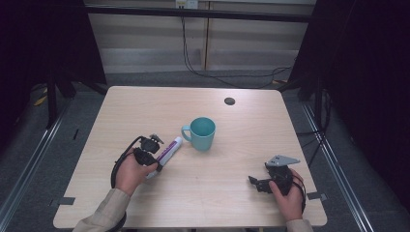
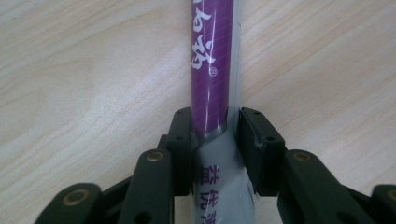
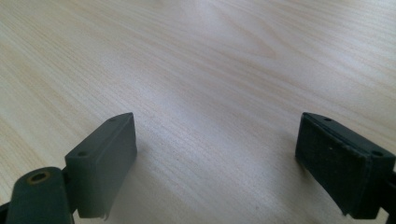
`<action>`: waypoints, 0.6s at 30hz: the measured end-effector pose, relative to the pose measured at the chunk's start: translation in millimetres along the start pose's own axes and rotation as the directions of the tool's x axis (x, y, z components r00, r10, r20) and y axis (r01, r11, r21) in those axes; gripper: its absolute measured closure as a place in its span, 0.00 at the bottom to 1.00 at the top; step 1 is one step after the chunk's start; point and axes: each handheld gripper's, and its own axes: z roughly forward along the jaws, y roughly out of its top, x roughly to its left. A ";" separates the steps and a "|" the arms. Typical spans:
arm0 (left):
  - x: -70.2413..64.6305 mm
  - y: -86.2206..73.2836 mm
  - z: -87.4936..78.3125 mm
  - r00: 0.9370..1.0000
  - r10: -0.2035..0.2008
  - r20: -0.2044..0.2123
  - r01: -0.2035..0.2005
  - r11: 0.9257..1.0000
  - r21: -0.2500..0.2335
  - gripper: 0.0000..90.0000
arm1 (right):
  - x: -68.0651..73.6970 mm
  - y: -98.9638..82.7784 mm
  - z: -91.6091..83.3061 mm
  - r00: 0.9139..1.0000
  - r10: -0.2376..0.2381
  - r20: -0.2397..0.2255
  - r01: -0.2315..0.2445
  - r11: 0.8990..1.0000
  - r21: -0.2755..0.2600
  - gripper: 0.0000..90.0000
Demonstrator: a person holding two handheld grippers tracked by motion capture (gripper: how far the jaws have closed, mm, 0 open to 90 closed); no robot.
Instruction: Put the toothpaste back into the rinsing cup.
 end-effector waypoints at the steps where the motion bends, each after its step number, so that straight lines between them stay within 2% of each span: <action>1: -0.6 0.1 -0.5 1.000 -0.008 0.003 0.008 1.000 0.002 0.76 | 0.0 0.3 0.2 1.000 0.000 -0.001 0.000 1.000 0.001 0.13; 6: -4.4 -1.4 -6.6 1.000 0.022 -0.012 -0.022 1.000 0.010 0.82 | -0.5 2.0 2.0 1.000 -0.001 -0.004 0.001 1.000 0.002 0.13; 8: -4.2 -4.4 -12.0 0.999 0.028 0.017 -0.028 1.000 0.011 0.82 | -0.8 2.5 2.5 1.000 -0.001 -0.007 0.001 1.000 0.002 0.13; 11: -3.7 -6.4 -16.4 0.999 0.034 0.010 -0.034 0.999 0.012 0.82 | -1.3 2.6 2.9 1.000 -0.004 -0.007 0.004 1.000 0.000 0.13; 13: -1.7 -8.2 -24.7 0.999 0.027 0.037 -0.027 1.000 -0.010 0.83 | 0.6 2.4 2.3 1.000 0.012 0.007 -0.013 1.000 0.005 0.13; 15: -1.7 -8.1 -27.7 0.999 0.033 0.040 -0.033 0.999 -0.012 0.83 | 0.8 2.5 2.3 1.000 0.013 0.006 -0.013 1.000 0.004 0.13; 18: -4.4 -7.7 -33.4 0.998 0.054 0.034 -0.054 0.998 -0.009 0.83 | -0.4 2.9 2.8 1.000 -0.021 -0.018 0.021 1.000 -0.006 0.15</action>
